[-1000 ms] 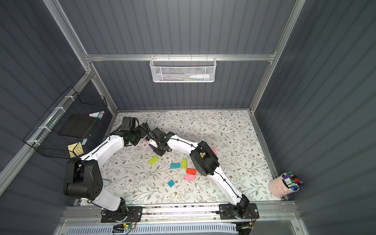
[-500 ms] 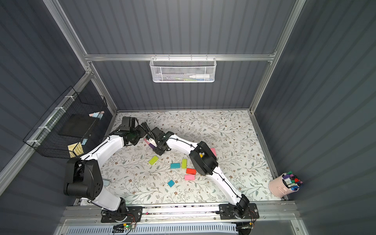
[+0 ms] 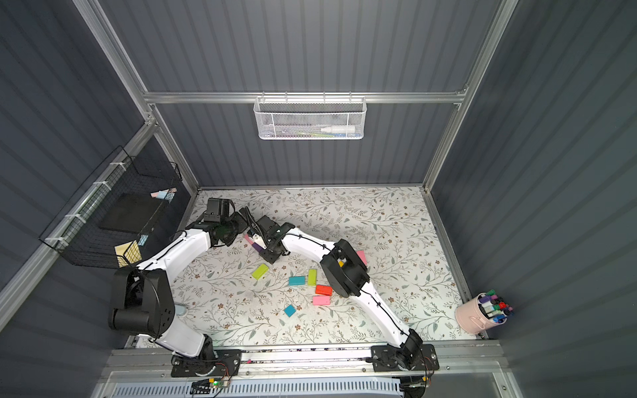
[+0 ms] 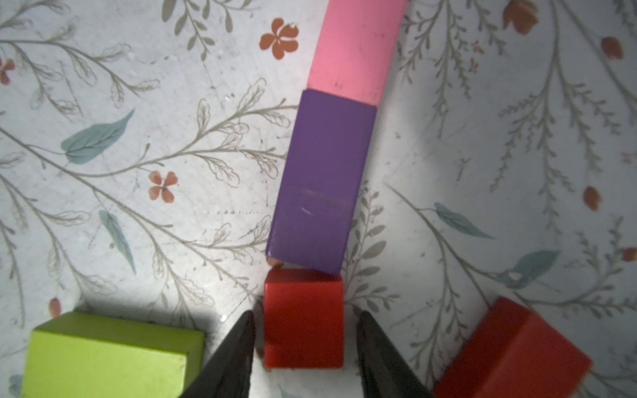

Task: Assemble the letter v with building blocks
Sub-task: Assemble the building block at the center of the board.

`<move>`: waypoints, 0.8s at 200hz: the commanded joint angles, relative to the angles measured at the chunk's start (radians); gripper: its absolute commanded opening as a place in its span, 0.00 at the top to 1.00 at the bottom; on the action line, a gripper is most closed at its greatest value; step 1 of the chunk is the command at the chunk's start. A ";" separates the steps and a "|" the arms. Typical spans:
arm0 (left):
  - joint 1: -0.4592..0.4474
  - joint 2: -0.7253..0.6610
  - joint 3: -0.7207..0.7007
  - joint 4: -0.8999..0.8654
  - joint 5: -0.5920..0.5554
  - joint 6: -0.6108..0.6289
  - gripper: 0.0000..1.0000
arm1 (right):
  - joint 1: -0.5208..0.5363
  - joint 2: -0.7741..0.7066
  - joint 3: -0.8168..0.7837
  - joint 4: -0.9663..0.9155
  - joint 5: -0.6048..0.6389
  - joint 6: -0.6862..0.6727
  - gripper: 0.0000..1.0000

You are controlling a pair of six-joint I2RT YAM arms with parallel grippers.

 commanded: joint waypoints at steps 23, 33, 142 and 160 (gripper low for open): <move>-0.013 0.014 -0.009 -0.037 0.041 0.050 0.01 | -0.029 -0.023 -0.080 -0.015 0.022 0.045 0.35; -0.013 0.014 -0.008 -0.037 0.042 0.052 0.01 | -0.031 -0.060 -0.109 0.009 0.021 0.052 0.35; -0.013 -0.002 -0.013 0.007 0.011 0.095 0.01 | -0.225 -0.362 -0.340 0.057 -0.067 0.071 0.39; -0.014 -0.015 -0.013 0.009 -0.013 0.103 0.02 | -0.226 -0.342 -0.335 0.030 -0.056 0.065 0.39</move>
